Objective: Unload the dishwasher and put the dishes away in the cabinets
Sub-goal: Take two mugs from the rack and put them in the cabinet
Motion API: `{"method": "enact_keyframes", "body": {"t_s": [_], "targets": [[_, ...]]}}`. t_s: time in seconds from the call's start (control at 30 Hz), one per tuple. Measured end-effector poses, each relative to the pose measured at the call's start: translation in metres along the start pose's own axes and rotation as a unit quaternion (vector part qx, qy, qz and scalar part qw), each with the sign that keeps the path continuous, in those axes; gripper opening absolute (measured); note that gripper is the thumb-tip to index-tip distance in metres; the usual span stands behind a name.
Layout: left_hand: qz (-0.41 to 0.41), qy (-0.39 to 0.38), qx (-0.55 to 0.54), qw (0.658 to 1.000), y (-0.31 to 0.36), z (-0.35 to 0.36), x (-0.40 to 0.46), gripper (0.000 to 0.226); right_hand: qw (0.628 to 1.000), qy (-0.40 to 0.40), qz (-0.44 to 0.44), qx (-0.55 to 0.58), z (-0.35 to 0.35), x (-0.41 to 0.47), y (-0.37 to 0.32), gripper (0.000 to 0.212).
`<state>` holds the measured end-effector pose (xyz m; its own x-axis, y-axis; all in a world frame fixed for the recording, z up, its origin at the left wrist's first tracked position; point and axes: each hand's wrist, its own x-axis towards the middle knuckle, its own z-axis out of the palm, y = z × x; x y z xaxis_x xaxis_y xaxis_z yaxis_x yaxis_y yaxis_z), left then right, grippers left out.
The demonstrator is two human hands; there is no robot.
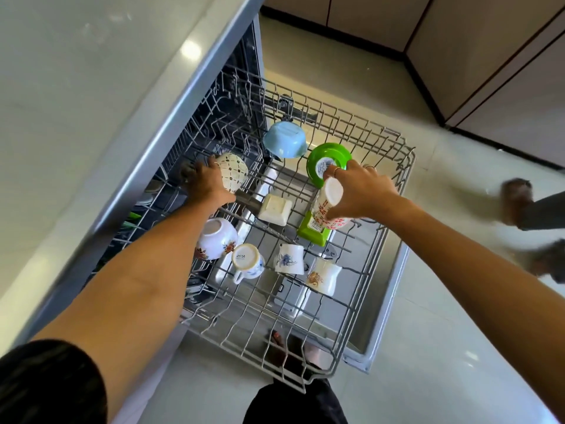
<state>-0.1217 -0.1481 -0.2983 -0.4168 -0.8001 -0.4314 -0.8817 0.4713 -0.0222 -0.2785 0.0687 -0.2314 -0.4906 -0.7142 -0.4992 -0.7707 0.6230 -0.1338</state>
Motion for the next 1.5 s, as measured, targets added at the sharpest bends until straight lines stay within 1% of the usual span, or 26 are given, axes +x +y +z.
{"method": "enact_keyframes", "body": {"t_s": [0.13,0.27,0.4,0.5,0.6,0.7,0.77,0.83,0.9,1.0,1.07,1.17,1.23,1.3,1.4,1.5], "targets": [[0.006,0.014,-0.077,0.997,0.000,-0.010,-0.025,0.089,0.998,0.033,0.006,0.055,0.004,-0.008,-0.001,0.089],[0.051,0.045,-0.133,0.989,-0.002,-0.025,-0.054,0.092,0.984,0.092,0.015,0.153,0.002,-0.024,-0.003,0.088],[0.082,0.084,-0.231,0.966,0.000,-0.040,-0.091,0.096,0.957,0.163,0.021,0.241,-0.009,-0.052,-0.008,0.087],[0.113,0.105,-0.305,0.940,0.007,-0.054,-0.128,0.090,0.935,0.215,0.022,0.283,-0.020,-0.076,-0.008,0.088],[0.133,0.148,-0.318,0.927,0.013,-0.062,-0.167,0.083,0.924,0.247,0.015,0.290,-0.036,-0.103,-0.003,0.087],[0.135,0.172,-0.340,0.915,0.018,-0.067,-0.200,0.087,0.927,0.249,0.011,0.279,-0.055,-0.121,0.002,0.082],[0.138,0.188,-0.342,0.910,0.018,-0.071,-0.226,0.090,0.929,0.247,-0.007,0.277,-0.066,-0.136,0.003,0.081],[0.159,0.203,-0.331,0.908,0.016,-0.079,-0.248,0.090,0.929,0.243,-0.029,0.278,-0.076,-0.148,0.004,0.081],[0.181,0.237,-0.320,0.899,0.013,-0.088,-0.275,0.084,0.929,0.243,-0.065,0.271,-0.084,-0.165,0.003,0.082],[0.213,0.305,-0.324,0.870,0.010,-0.105,-0.311,0.067,0.929,0.252,-0.108,0.248,-0.100,-0.187,-0.002,0.084],[0.217,0.342,-0.341,0.848,0.004,-0.116,-0.333,0.059,0.927,0.248,-0.147,0.242,-0.116,-0.200,-0.012,0.086],[0.200,0.399,-0.367,0.816,-0.011,-0.133,-0.358,0.043,0.918,0.233,-0.200,0.251,-0.140,-0.212,-0.035,0.087],[0.168,0.435,-0.374,0.802,-0.027,-0.141,-0.379,0.040,0.904,0.226,-0.245,0.269,-0.152,-0.224,-0.054,0.084],[0.133,0.455,-0.399,0.785,-0.047,-0.146,-0.398,0.038,0.882,0.202,-0.301,0.303,-0.163,-0.237,-0.076,0.080],[0.059,0.473,-0.462,0.748,-0.081,-0.151,-0.424,0.046,0.848,0.156,-0.362,0.355,-0.170,-0.256,-0.109,0.080],[0.011,0.491,-0.529,0.693,-0.119,-0.156,-0.446,0.055,0.818,0.141,-0.399,0.391,-0.174,-0.271,-0.155,0.080]]}}
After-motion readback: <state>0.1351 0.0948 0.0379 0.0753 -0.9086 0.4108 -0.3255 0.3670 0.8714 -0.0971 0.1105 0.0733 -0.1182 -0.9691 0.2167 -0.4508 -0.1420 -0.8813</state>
